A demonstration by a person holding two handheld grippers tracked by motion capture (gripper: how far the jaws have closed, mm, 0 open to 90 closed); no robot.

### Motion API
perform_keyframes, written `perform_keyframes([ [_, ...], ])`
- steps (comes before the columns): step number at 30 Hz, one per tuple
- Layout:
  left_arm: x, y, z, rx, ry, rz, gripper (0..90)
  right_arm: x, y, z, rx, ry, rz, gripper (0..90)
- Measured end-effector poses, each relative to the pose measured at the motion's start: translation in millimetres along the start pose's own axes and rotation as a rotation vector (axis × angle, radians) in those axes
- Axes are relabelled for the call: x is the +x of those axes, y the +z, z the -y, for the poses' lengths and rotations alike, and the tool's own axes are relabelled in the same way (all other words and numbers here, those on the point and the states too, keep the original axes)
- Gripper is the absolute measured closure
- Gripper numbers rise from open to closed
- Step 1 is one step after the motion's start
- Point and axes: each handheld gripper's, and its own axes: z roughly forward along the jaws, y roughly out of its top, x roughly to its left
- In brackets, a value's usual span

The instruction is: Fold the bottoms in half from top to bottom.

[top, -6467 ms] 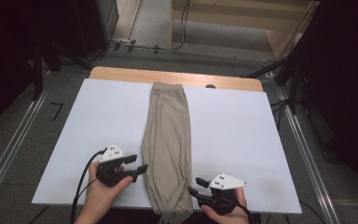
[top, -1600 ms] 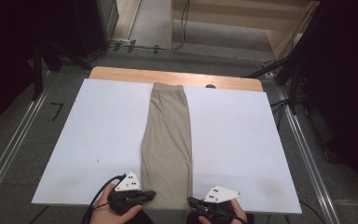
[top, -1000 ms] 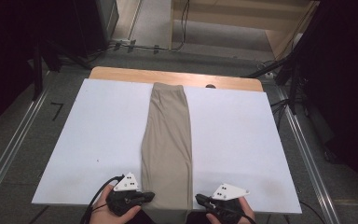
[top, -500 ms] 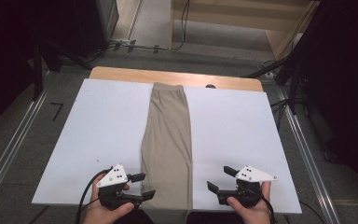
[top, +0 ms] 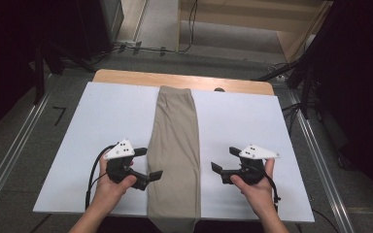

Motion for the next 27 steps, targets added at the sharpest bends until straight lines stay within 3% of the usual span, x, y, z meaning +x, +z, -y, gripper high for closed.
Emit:
perform_keyframes([
  [4, 23.8, 14.1, -10.4, -0.007, -0.023, -0.022, 5.6, -8.2, 25.0, -13.2, 0.008, 0.002, 0.009, 12.8],
  [10, 59.3, 36.1, -22.7, -0.009, -0.052, -0.044, 4.6, -24.6, 53.3, -28.1, 0.023, 0.018, 0.011, 15.3],
  [14, 78.0, 46.8, -33.4, -0.014, -0.059, -0.033, 4.4, -39.6, 71.1, -37.3, 0.03, 0.04, 0.014, 15.9],
  [21, 97.6, 60.7, -58.1, -0.009, -0.057, -0.052, 4.4, -66.5, 116.1, -60.4, 0.068, 0.048, 0.028, 23.0],
  [25, 98.7, 63.5, -63.9, -0.011, -0.06, -0.049, 4.4, -78.2, 140.3, -78.5, 0.074, 0.083, 0.015, 29.2],
  [27, 98.0, 63.6, -63.7, -0.002, -0.065, -0.046, 4.4, -83.8, 153.2, -87.0, 0.085, 0.098, 0.034, 32.7],
])
